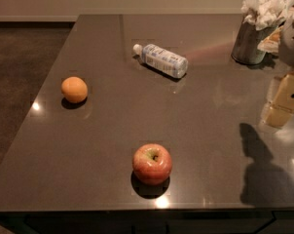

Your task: Move apple near blue plastic bottle

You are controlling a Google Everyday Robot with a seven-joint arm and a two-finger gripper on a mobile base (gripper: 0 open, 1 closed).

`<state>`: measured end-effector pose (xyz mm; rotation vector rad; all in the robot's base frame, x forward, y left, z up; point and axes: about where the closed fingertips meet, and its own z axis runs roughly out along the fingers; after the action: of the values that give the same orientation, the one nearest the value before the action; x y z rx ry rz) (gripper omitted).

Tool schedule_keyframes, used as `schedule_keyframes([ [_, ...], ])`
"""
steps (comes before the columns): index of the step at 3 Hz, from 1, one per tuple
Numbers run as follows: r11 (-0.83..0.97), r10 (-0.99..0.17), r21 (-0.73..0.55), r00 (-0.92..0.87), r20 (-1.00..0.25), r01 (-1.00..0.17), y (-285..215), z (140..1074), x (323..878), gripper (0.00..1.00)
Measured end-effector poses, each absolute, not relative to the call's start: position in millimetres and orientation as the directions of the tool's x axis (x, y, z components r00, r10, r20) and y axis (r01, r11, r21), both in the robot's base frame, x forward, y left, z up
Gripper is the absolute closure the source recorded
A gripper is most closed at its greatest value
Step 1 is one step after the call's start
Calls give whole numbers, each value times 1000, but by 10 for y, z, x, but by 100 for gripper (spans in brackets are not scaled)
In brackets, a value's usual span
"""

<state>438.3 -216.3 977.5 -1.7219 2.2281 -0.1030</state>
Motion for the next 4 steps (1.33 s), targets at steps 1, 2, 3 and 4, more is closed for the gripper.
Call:
schedule_keyframes([
  [1,270,-953,-251,-221,-208,-930,-2163,9776,4383,0],
  [2,255,-952,-225,-204,-227,-941,-2055,9696,4322,0],
  [3,199,-951,-201,-140,-274,-959,-1765,9534,4121,0],
  [4,131,-939,-173,-66,-337,-976,-1408,9254,3912,0],
])
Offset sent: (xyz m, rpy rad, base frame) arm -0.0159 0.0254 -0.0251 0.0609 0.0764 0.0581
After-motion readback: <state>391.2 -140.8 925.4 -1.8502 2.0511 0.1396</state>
